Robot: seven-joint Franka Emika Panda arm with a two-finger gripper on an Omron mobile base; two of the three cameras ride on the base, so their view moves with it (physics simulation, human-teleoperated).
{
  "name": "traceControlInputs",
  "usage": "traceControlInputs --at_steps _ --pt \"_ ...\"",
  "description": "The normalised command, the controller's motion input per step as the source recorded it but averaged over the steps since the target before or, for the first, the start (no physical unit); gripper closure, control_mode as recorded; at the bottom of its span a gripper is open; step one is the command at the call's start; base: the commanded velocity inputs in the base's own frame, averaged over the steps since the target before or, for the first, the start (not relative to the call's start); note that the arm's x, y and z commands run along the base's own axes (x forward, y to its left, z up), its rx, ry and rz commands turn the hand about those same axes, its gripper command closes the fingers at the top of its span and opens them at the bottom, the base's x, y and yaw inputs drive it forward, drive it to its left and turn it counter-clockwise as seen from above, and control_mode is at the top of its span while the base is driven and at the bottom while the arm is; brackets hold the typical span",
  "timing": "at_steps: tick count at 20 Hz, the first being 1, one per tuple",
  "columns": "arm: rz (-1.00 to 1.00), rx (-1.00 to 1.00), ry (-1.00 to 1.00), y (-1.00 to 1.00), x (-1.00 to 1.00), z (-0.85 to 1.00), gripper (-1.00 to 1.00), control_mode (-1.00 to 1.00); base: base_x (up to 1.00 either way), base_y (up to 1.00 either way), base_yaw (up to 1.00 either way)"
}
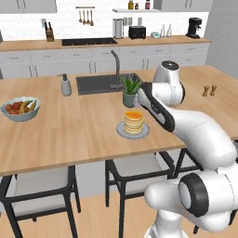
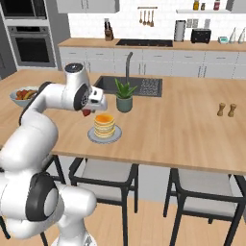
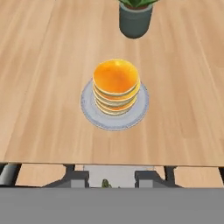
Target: Take the strawberry from the fridge and place it on top of the pancake, located on the dining counter.
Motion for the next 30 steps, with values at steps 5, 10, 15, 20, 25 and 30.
traceControlInputs --at_steps 5,10,15,20,25,30 --pt "0.01 0.07 0.04 -0.02 1.0 -0.18 1.0 -1.0 0.0 0.0 0.0" --pt "0.01 -0.03 -0.06 0.07 0.9 -0.51 1.0 -1.0 0.0 0.0 0.0" --pt "0.04 -0.08 0.0 0.0 0.99 -0.58 1.0 -1.0 0.0 0.0 0.0" --pt "0.04 -0.04 0.0 0.0 0.41 -0.48 1.0 -1.0 0.0 0.0 0.0" --pt "0.0 0.0 0.0 0.0 -0.16 -0.36 1.0 -1.0 0.0 0.0 0.0" --pt "0.0 0.0 0.0 0.0 -0.24 -0.13 1.0 -1.0 0.0 0.0 0.0"
